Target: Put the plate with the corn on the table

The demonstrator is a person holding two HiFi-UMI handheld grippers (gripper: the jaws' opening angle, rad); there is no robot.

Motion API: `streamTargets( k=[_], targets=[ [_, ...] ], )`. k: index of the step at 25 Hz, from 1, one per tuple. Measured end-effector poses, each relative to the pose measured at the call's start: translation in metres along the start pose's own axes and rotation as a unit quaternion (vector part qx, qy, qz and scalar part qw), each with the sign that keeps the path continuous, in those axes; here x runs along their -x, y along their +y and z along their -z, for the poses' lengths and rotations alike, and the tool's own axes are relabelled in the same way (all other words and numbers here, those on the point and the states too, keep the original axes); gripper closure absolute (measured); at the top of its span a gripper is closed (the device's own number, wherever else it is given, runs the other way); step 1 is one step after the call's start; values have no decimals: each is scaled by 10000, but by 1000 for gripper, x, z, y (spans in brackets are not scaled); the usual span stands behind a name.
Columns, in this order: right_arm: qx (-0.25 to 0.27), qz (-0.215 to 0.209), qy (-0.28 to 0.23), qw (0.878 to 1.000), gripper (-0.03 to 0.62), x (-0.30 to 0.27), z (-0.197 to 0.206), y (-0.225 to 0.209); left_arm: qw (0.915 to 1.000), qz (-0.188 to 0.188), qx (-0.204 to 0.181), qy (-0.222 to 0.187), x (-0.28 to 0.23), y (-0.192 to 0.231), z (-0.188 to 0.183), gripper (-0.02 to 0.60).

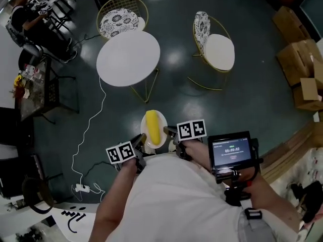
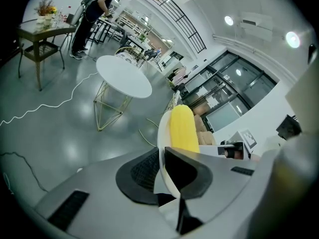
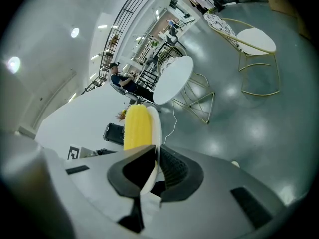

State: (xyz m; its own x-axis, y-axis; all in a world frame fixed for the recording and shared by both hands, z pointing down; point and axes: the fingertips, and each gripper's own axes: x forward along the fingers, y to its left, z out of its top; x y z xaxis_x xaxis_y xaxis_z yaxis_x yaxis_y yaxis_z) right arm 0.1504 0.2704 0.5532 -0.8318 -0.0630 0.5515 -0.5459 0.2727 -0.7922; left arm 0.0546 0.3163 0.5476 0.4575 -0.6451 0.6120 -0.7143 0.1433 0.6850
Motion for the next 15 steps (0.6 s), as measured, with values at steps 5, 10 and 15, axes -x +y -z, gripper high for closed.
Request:
streamTargets(
  k=[5,10,15],
  targets=[
    [33,-19,-1,10000,559,0,-1,0,10000,12,50,-36,-2,1,0,543],
    [76,-116,33,9999,559,-3,-4,3,9999,55,129,-84,-2,4,-3,543],
    [76,-149,43,9999,559,-3,-4,4,9998,19,164,-103,-2,4,-2,543]
  ],
)
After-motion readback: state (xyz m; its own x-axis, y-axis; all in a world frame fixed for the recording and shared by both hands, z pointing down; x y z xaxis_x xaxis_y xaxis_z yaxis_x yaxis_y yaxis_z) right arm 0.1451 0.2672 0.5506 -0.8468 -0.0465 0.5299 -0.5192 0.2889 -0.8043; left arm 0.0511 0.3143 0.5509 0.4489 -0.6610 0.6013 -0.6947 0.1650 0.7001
